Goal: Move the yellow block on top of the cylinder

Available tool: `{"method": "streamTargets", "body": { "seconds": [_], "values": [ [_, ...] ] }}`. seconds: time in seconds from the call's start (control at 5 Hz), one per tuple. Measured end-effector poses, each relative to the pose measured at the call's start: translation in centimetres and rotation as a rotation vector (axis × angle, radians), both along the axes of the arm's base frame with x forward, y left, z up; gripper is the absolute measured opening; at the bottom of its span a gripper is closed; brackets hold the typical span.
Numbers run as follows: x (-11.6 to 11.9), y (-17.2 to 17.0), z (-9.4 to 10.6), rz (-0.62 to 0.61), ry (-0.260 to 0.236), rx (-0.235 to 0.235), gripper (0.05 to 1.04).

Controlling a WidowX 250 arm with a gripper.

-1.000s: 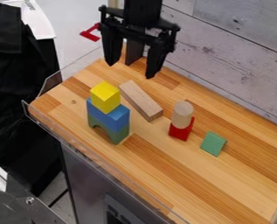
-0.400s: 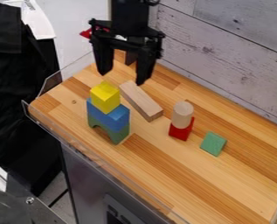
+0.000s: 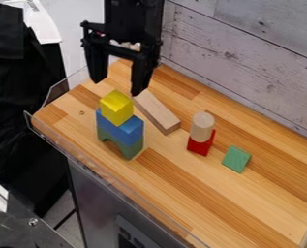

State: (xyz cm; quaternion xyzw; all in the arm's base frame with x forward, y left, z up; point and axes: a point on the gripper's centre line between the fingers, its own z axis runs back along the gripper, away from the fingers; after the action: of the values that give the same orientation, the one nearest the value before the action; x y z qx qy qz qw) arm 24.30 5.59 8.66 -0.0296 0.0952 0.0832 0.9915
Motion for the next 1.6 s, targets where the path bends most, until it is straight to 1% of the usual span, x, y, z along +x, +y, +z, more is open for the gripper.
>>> {"method": "streamTargets", "body": {
  "seconds": [0.2, 0.4, 0.6, 0.8, 1.0, 1.2, 1.4, 1.6],
  "values": [
    [-0.2, -0.2, -0.8, 0.003, -0.002, -0.009, 0.999],
    [-0.1, -0.1, -1.9, 0.017, 0.018, -0.007, 0.999],
    [-0.3, -0.2, -2.5, 0.042, 0.048, -0.020, 0.969],
    [-0.2, -0.3, -2.6, 0.076, 0.041, -0.029, 0.695],
    [-0.2, -0.3, -2.6, 0.087, 0.044, -0.026, 0.570],
    [0.1, -0.7, -1.8, 0.061, 0.061, -0.018, 0.569],
    [1.4, -3.2, 1.1, -0.046, 0.015, 0.010, 0.569],
    [2.5, -5.6, 3.8, -0.116, -0.051, 0.019, 0.569]
  ]
}}
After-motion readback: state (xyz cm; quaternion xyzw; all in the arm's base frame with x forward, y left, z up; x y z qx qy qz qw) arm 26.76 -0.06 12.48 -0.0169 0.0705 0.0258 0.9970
